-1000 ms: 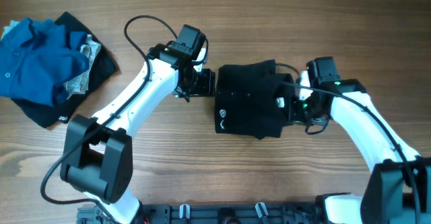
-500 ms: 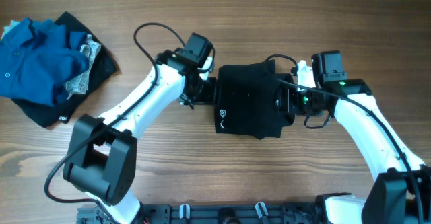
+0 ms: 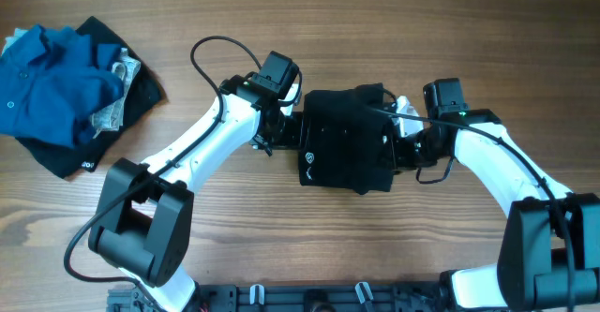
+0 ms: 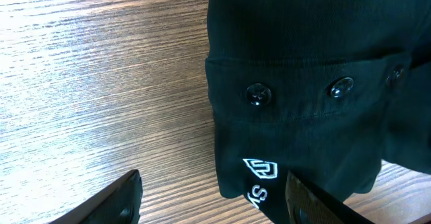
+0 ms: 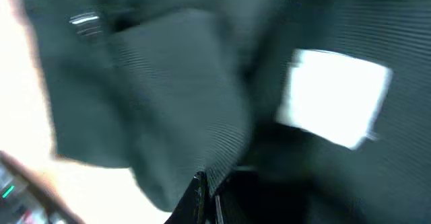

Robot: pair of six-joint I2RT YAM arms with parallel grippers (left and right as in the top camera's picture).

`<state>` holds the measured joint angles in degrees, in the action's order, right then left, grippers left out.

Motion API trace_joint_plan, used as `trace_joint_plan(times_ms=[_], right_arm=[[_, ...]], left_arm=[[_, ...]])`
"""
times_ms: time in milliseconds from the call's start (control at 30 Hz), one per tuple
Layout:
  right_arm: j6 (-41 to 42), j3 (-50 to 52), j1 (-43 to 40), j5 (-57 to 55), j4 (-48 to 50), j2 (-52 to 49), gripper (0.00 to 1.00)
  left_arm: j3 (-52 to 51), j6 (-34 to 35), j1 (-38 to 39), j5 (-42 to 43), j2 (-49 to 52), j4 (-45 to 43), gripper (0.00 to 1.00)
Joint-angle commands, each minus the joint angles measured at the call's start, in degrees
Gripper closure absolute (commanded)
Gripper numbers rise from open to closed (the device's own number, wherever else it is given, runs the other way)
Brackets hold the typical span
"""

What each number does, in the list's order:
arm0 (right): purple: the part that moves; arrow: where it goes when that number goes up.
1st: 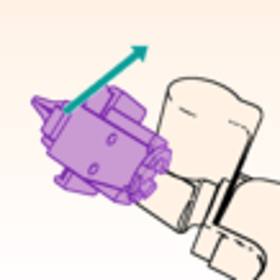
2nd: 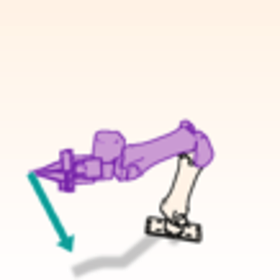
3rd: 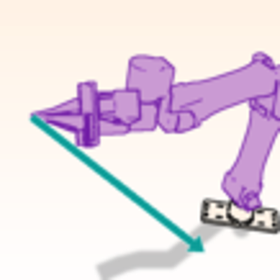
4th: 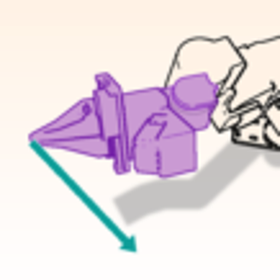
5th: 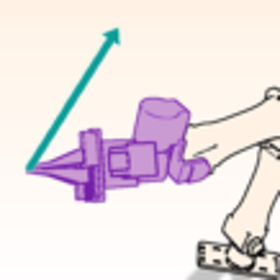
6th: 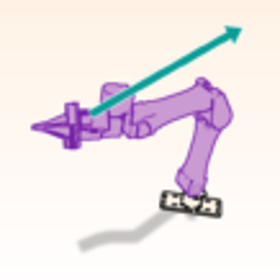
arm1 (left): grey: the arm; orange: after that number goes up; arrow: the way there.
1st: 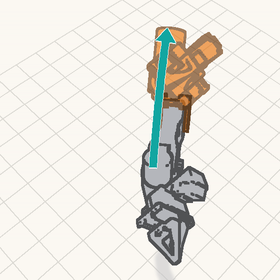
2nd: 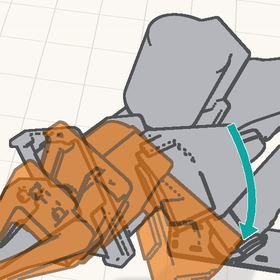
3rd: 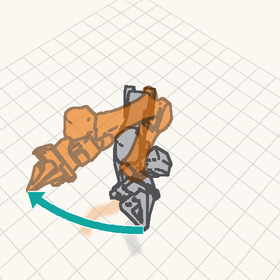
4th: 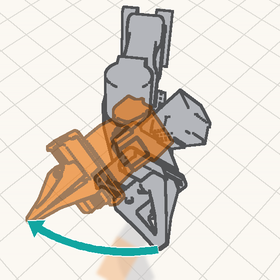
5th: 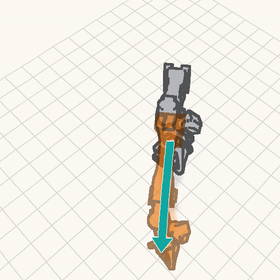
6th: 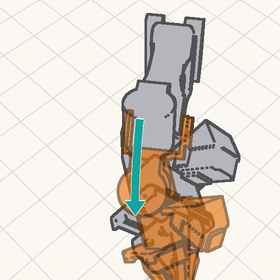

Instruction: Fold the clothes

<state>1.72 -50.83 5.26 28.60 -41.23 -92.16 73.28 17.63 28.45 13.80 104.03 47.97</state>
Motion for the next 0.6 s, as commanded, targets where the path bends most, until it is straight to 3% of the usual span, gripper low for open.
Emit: trace_joint_plan(times_ms=[0,100,233,333,400,500,567], right_arm=[[11.98,-0.07,0.13,-17.53,-0.37,1.44,0.96],[20.87,-0.22,0.13,-28.63,-3.10,3.96,0.96],[20.85,-0.22,0.13,-28.24,-2.99,5.03,0.96],[5.90,-0.22,0.13,-8.98,0.68,5.07,0.96],[2.32,-0.22,0.13,-1.99,1.97,5.20,0.96],[-8.63,-0.22,0.13,18.75,4.15,5.97,0.96],[-8.46,-0.22,0.13,25.75,7.48,6.01,0.96]], left_arm=[[-0.44,-0.52,-0.07,0.83,0.37,-0.13,0.32],[-0.44,-0.52,-0.07,0.42,0.37,-0.20,0.32],[-0.44,-0.52,-0.07,0.17,0.37,-0.26,0.31],[-0.44,-0.52,-0.07,0.17,0.37,-0.24,0.31],[-0.44,-0.52,-0.07,0.04,0.37,-0.24,0.31],[-0.44,-0.52,-0.07,0.02,0.37,-0.22,0.30],[-0.44,-0.52,-0.11,-1.11,0.37,-0.96,0.32]])
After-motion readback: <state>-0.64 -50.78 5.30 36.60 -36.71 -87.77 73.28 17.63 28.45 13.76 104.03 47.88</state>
